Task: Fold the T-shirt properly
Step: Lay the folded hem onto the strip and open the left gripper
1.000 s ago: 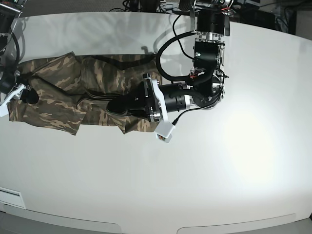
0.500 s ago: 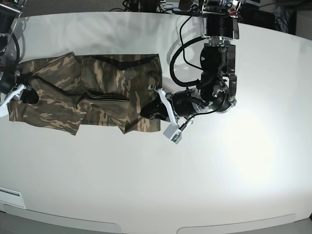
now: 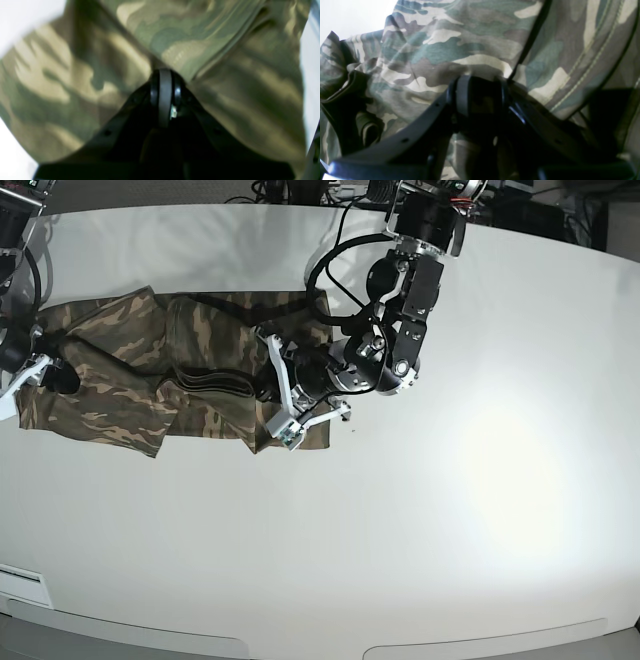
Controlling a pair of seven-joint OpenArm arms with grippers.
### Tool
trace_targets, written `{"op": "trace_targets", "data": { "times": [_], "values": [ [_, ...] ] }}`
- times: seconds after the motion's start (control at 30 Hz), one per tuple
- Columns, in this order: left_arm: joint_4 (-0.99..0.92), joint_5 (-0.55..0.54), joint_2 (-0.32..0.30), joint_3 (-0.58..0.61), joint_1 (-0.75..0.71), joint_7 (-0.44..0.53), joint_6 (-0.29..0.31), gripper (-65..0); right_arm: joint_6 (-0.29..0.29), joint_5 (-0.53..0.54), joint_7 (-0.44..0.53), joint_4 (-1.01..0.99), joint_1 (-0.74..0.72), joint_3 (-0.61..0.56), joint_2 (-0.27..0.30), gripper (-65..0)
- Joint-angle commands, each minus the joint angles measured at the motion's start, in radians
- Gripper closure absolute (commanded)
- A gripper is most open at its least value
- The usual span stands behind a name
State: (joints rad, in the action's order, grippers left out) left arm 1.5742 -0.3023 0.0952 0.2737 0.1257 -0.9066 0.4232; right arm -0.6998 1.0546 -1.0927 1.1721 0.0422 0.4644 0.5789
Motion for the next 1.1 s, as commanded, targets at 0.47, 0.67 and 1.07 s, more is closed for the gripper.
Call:
{"op": "trace_targets", "data": {
  "times": [0.47, 0.67, 1.07],
  "values": [
    [0.005, -0.082, 0.062, 0.001, 0.222, -0.07, 0.116, 0.0, 0.002, 0.019, -0.033, 0.005, -0.004, -0.002, 0.015, -18.4],
    [0.005, -0.493, -0.007, 0.001, 0.162, -0.293, 0.275, 0.0, 0.002, 0.075, -0.034, 0.005, -0.004, -0.002, 0.021, -18.4],
    [0.015, -0.219, -0.027, 0.001, 0.115, -0.253, 0.162, 0.0, 0.002, 0.076, -0.056, 0.007, -0.043, 0.001, 0.039, -18.4]
  ]
}}
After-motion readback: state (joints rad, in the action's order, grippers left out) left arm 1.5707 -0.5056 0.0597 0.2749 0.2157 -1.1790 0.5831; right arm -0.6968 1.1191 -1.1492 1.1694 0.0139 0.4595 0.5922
